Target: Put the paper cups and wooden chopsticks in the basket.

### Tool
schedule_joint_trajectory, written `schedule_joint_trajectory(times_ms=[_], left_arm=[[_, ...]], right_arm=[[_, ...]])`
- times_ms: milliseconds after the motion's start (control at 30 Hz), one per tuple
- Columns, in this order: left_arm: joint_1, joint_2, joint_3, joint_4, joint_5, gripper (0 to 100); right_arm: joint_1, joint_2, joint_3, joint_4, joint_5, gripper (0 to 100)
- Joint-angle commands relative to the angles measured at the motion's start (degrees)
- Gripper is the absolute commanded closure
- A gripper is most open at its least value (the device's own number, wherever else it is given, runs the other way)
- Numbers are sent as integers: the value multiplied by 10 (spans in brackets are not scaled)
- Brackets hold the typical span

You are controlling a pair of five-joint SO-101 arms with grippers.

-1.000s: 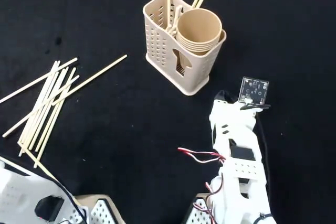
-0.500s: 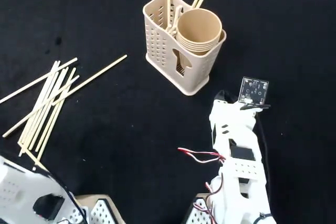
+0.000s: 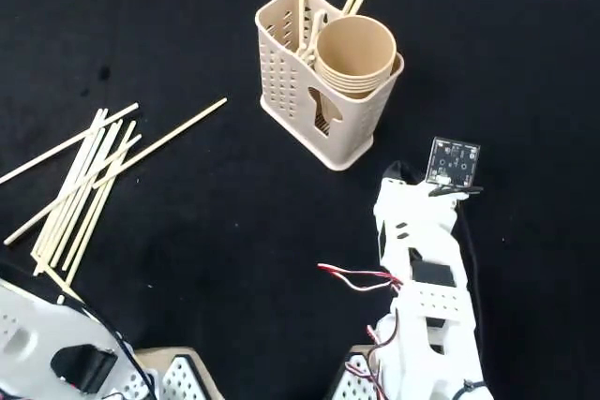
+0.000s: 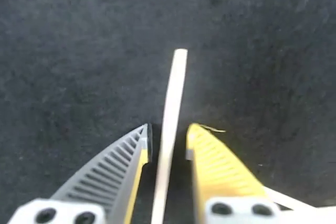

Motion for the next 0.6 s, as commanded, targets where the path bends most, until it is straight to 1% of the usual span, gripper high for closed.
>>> schedule_joint_trajectory(times_ms=[0,33,100,233,433,567], left_arm=[[1,11,-65,54,6,970],[1,7,-78,82,7,958],[1,-3,-106,137,7,975],[7,-29,-157,224,5,972],[50,-113,-256,341,4,972],[86,-196,-335,396,9,972]], right_arm=[[-6,-13,-2,-10,3,983],[-6,-13,-2,-10,3,983],[-6,-13,-2,-10,3,983],[-6,-13,-2,-10,3,983],[-6,-13,-2,-10,3,983],[-6,-13,-2,-10,3,983]])
